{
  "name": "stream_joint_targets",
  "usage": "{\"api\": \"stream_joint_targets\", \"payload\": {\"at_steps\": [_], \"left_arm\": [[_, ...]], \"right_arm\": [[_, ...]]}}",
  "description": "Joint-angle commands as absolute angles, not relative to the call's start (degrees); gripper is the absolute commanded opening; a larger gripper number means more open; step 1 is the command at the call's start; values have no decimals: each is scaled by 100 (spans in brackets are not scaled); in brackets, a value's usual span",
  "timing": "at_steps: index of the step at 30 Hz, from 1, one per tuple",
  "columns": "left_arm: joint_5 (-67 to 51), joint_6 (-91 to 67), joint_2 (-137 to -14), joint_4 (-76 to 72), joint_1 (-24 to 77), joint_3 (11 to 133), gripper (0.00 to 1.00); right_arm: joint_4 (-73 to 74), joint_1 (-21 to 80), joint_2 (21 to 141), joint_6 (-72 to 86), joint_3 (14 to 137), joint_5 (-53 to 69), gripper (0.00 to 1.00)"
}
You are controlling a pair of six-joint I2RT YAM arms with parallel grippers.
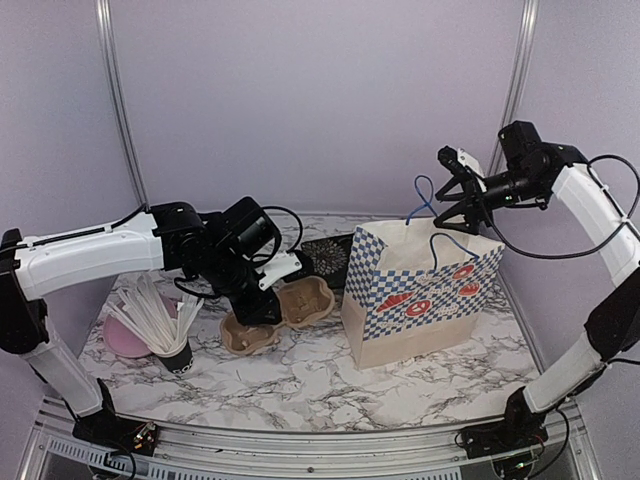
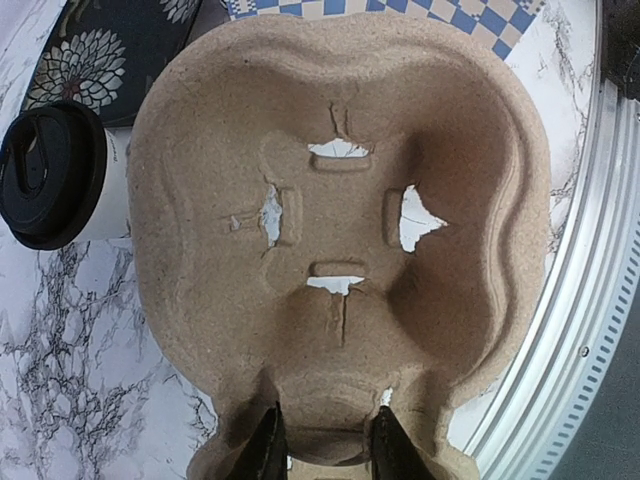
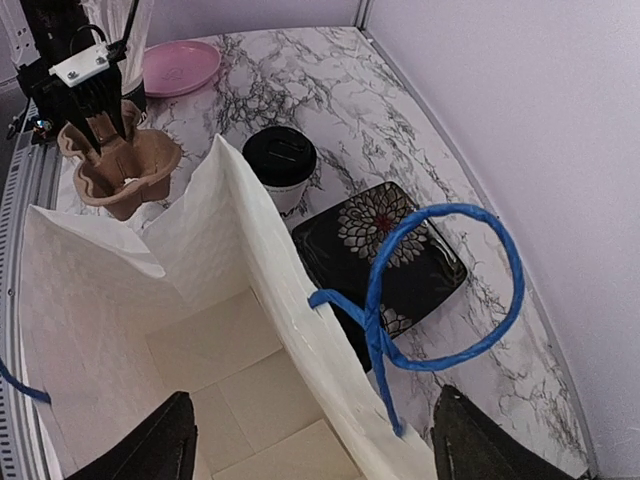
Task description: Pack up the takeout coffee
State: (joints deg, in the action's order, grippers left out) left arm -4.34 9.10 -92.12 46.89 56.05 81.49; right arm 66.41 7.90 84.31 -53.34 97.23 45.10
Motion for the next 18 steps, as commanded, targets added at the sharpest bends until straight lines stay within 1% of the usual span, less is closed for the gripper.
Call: {"api": "stream_joint_targets", "payload": {"at_steps": [1, 4, 9, 14, 16, 18], "left_arm": [[-595, 858, -8829, 5001, 5674, 8412, 27], [-640, 869, -8643, 5046, 5752, 8591, 27], [-715, 862, -8424, 5124, 5831, 8895, 28], [-762, 924, -8392, 5234, 5886, 9153, 28], [-629, 958, -8393, 5270, 5897, 9308, 28], [-530, 1011, -8407, 5295, 5906, 9512, 28]], "right_arm": [[5919, 989, 8767, -4776, 9937, 4118, 78], [6012, 993, 9112, -4762, 10230, 4080, 76], [6720, 1054, 9602, -5318, 10586, 4264, 65], [7504, 1100, 9822, -5895, 10811, 4411, 52], [7678, 1143, 9828, -5948, 10837, 4396, 43], [7789, 1199, 9782, -5948, 10806, 4403, 30]]}}
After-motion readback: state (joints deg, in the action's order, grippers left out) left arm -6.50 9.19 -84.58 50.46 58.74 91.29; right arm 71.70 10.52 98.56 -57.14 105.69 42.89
